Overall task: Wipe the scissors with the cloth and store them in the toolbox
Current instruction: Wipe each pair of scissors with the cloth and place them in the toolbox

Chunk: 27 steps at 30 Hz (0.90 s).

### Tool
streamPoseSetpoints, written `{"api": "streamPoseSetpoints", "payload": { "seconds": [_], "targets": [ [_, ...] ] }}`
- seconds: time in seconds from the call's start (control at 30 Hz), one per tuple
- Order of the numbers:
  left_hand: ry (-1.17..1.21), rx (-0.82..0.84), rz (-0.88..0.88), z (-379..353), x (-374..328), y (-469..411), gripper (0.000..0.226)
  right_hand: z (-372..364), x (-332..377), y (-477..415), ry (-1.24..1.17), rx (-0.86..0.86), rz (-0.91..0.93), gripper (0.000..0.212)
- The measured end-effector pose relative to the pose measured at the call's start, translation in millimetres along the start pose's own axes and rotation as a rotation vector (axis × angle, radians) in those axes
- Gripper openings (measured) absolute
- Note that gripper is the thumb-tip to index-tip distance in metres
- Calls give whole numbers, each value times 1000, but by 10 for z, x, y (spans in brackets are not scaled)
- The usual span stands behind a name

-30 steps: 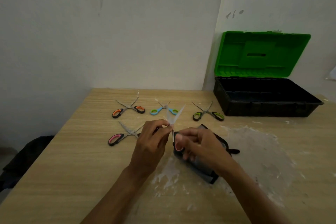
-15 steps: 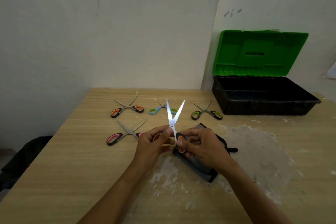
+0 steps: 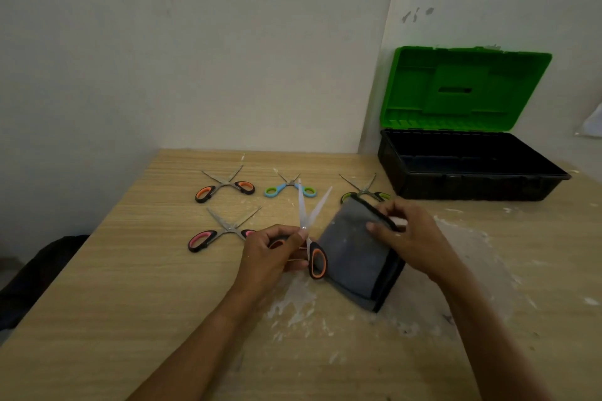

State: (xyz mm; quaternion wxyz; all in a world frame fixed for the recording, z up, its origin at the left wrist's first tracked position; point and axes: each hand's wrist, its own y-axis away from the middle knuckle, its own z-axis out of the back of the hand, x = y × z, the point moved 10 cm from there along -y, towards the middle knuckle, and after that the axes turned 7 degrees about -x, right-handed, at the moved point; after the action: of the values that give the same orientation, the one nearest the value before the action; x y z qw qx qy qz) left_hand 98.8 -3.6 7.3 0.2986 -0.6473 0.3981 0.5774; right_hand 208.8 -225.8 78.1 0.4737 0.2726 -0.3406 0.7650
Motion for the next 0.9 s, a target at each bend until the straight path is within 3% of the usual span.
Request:
{"api": "streamPoseSetpoints", "payload": {
  "seconds": [0.07, 0.13, 0.27, 0.43, 0.63, 0.77, 0.83, 0.9],
  "targets": [
    [-39, -10, -31, 17, -34, -5, 16, 39, 288, 84, -119, -166, 111, 16],
    [-64, -16, -66, 19, -78, -2, 14, -105, 640, 268, -30, -284, 290, 20],
    [-127, 36, -163, -35, -146, 44, 9, -719, 1073, 594, 364, -248, 661, 39],
    [-205, 50, -243, -14, -221, 44, 9, -828, 1059, 579, 580, -267, 762, 44],
    [-306, 180, -252, -35, -298, 48, 8, -676, 973, 407, 630, -294, 657, 53],
    [-366, 271, -189, -29, -234, 53, 8, -306, 669, 67, 622, -300, 412, 43],
    [-322, 290, -123, -16, -191, 41, 9, 2, 471, -42, 493, -374, 245, 42],
    [-280, 296, -67, -6, -163, 19, 10, 131, 512, 53, 421, -488, 262, 48]
  ]
}}
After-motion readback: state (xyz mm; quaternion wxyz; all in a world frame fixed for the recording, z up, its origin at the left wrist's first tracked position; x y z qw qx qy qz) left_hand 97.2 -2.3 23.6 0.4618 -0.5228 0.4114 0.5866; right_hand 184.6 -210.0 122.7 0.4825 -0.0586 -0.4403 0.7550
